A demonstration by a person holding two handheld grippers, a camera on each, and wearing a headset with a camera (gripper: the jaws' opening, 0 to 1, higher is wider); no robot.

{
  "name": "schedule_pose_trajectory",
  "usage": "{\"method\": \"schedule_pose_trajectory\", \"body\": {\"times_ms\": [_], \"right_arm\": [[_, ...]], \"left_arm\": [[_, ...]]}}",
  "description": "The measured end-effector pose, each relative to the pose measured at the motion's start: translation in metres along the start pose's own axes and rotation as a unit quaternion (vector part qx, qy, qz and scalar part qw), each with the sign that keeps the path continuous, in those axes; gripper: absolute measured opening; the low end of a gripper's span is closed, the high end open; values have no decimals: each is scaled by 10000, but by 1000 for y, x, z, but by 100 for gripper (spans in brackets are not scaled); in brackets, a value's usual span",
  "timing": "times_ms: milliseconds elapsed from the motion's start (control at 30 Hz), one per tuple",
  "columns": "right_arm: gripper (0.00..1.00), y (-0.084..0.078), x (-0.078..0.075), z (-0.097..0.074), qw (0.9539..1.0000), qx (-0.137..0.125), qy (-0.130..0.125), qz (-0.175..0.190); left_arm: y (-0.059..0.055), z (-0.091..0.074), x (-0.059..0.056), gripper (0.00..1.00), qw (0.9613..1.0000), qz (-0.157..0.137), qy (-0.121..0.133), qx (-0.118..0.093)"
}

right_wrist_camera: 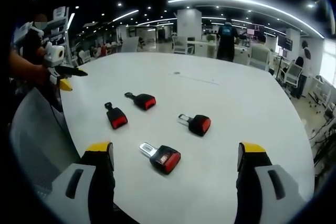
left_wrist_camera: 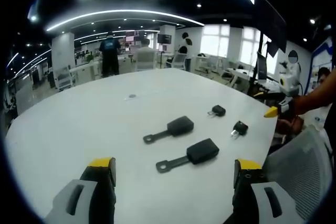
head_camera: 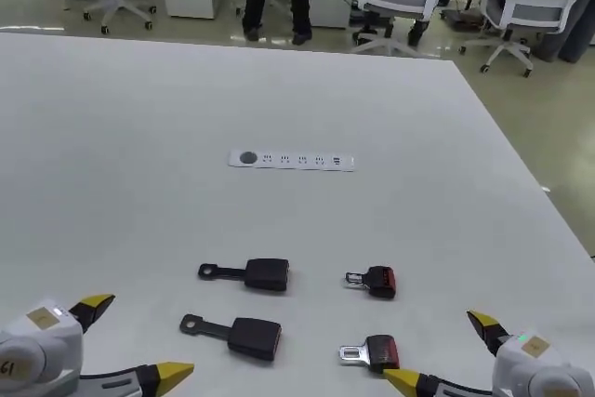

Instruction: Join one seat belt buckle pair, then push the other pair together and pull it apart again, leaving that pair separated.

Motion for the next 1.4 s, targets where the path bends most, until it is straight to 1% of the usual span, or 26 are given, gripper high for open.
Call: {"method": "schedule_pose_trajectory", "body": {"times_ms": [133, 433, 700, 833, 1233, 1400], "right_arm": [[99, -1, 0, 0, 10000, 6, 3, 5], [99, -3, 0, -1, 10000, 44, -3, 11], [99, -6, 0, -1, 10000, 60, -3, 15], [99, -6, 0, -1, 10000, 51, -9, 22], [99, -9, 3, -1, 9999, 119, 24, 36], [98, -12, 3, -1, 9998, 162, 52, 46]], "left_arm": [[-1, 1, -2, 95, 10000, 1, -18, 8], [-4, 1, 1, 95, 10000, 20, -3, 34], [-5, 2, -1, 95, 10000, 21, -26, 61], [-4, 1, -4, 95, 10000, 6, -28, 57], [-2, 1, -5, 95, 10000, 5, -33, 75], [-5, 2, -4, 95, 9999, 11, -49, 103]]}}
Point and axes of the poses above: the centre of the closed fingertips' face, and the gripper's own axes: z roughly forward along the fingers, x roughly to its left, y roughly out of its top, the point moved 10 cm from there along -z, roughly backward along the fingers, and after that the axes turned 6 degrees about z, right-handed, at the moved point
